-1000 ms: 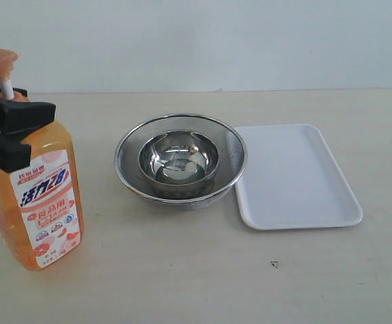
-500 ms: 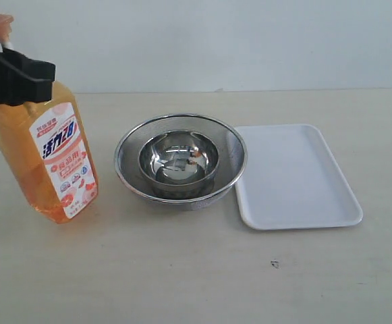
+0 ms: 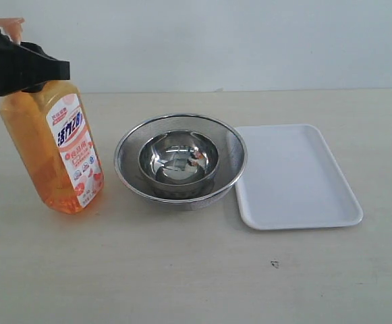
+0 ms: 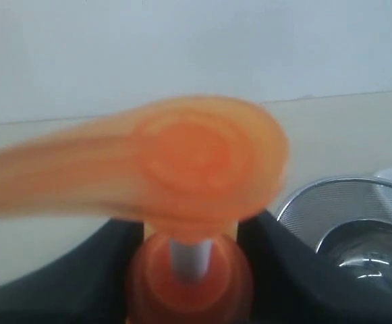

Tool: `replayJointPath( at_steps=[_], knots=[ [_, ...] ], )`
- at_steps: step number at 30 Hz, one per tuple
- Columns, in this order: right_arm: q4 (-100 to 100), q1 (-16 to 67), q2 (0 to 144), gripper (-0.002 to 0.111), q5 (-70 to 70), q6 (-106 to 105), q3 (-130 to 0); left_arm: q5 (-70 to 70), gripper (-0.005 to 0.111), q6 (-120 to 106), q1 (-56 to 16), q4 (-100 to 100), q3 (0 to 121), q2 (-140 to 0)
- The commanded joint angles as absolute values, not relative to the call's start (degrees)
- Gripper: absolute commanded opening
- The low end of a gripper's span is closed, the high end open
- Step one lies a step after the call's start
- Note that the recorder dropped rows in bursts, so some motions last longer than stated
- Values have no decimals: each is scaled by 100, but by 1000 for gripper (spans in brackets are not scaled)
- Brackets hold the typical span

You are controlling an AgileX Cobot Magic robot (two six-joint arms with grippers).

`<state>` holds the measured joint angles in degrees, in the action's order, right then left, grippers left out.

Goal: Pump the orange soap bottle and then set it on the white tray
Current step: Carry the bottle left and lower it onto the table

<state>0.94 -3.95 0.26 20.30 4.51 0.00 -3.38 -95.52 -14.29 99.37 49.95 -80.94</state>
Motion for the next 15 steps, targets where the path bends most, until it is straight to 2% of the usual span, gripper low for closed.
replayJointPath(
  at_steps=[1,15],
  knots=[
    [86,-415,0,1,1953,397,0,-376,5,-9350,-1443,9995,5211,-8322],
    [86,-415,0,1,1953,397,0,-615,5,-8646,-1454,9663,5334,-8533]
  ],
)
